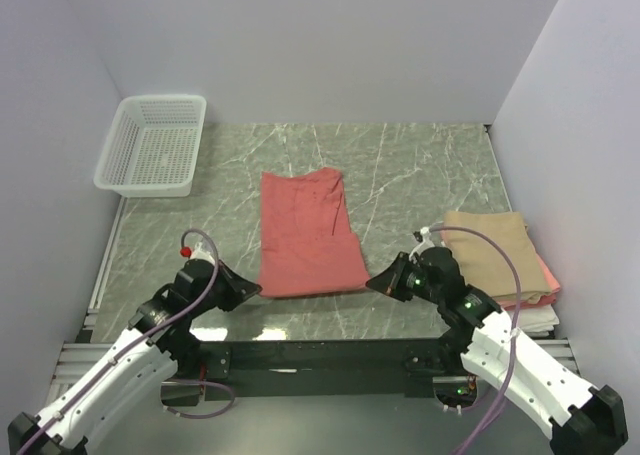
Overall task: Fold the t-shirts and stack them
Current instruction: Fold the tshirt
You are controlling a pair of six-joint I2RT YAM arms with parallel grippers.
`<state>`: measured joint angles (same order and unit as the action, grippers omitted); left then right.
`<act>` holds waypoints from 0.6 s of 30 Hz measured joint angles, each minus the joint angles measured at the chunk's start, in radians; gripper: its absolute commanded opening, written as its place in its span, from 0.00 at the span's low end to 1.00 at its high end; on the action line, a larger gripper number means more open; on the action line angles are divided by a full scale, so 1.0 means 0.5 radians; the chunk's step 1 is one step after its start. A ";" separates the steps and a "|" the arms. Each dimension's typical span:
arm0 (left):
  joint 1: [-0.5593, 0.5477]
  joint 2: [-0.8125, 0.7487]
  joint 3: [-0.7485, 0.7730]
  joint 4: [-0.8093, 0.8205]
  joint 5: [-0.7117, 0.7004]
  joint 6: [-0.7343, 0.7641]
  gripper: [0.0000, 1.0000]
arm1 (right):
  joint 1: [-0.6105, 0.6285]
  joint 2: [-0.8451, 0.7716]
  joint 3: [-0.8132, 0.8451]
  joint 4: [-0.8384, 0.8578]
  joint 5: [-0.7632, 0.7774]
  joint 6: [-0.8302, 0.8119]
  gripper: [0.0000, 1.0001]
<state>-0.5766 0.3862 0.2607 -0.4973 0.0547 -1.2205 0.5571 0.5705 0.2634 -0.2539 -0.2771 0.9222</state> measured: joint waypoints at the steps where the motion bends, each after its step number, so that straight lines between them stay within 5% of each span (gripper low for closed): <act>1: -0.001 0.059 0.050 -0.019 -0.002 0.003 0.01 | 0.003 0.050 0.066 -0.038 0.017 -0.011 0.00; 11: 0.021 0.865 0.697 0.060 -0.156 0.168 0.01 | -0.008 0.805 0.795 -0.176 0.156 -0.230 0.00; 18: 0.287 1.347 0.995 0.159 -0.064 0.324 0.01 | -0.097 1.331 1.267 -0.190 0.135 -0.336 0.00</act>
<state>-0.4332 1.0595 0.7582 -0.4175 0.0227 -1.0584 0.5087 1.2362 0.8970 -0.3489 -0.2096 0.7540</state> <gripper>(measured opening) 0.021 0.007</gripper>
